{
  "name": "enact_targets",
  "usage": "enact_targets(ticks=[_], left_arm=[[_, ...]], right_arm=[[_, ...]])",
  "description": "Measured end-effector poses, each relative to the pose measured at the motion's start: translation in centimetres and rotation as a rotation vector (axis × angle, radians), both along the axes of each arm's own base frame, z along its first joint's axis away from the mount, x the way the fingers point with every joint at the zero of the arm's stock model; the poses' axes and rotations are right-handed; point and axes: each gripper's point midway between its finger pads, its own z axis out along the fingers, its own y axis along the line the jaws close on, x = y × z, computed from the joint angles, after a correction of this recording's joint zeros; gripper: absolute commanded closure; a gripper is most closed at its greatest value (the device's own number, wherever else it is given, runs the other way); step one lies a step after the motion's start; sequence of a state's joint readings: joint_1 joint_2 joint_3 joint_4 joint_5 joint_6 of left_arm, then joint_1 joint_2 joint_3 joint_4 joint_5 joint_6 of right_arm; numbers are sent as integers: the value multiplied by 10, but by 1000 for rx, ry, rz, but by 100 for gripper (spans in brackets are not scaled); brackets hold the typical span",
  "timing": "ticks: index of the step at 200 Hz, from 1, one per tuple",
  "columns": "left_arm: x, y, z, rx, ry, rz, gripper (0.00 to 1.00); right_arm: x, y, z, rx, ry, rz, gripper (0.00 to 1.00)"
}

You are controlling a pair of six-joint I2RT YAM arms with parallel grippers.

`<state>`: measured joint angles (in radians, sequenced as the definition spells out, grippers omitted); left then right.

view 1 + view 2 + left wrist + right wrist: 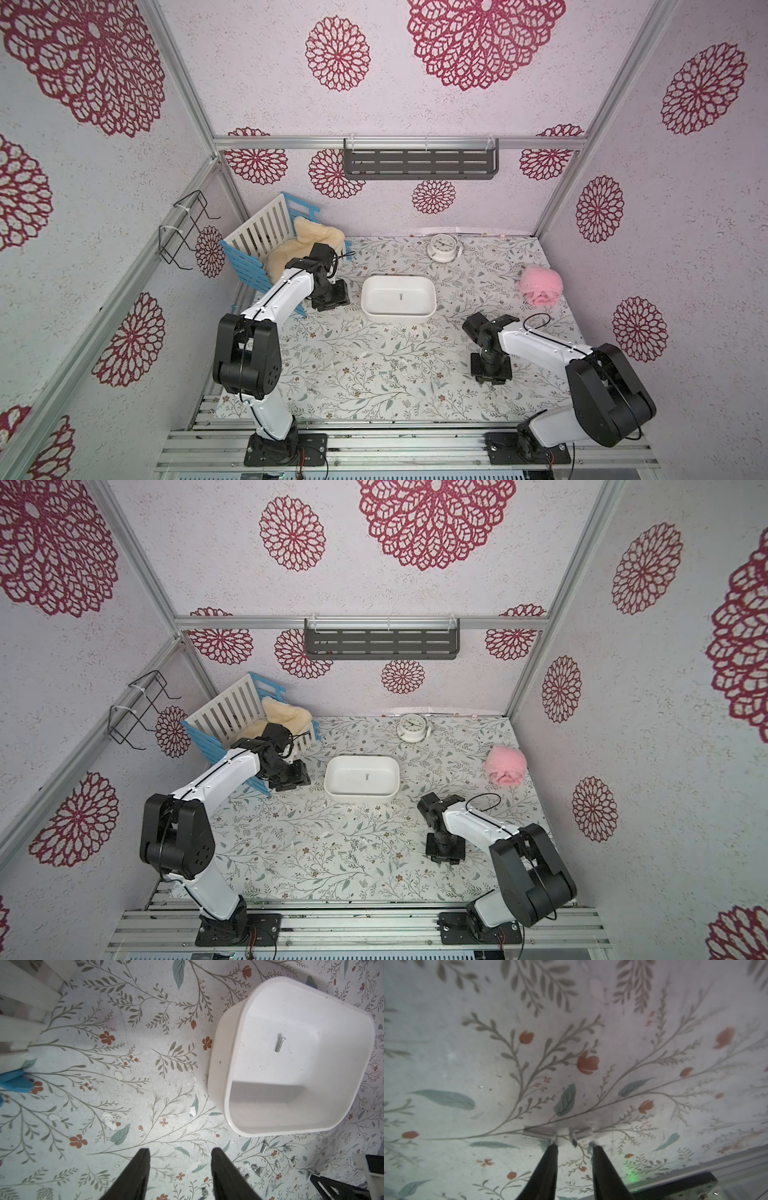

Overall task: Put the screws on the desktop into the storage box
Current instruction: Pick up the screw from the center of the board.

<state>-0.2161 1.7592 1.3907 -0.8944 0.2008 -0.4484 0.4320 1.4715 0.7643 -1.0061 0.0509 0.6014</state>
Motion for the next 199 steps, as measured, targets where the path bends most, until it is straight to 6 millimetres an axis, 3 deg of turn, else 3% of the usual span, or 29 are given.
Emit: enact_targets(ticks=[58,132,165,199], left_arm=[[0,0,0,1,1,0,47],[-3,-7,-2,6,4,-21,50],[-28,-41,-15,18,43,-119,50],[-75,-64,-43,47,148,-195,50]], right_arm=[[7,4,-3,8,1,18,69],[41,29,17,73,-94,44,66],[50,40,23,98,-128,59,66],[58,45,27,115,-157,56,66]])
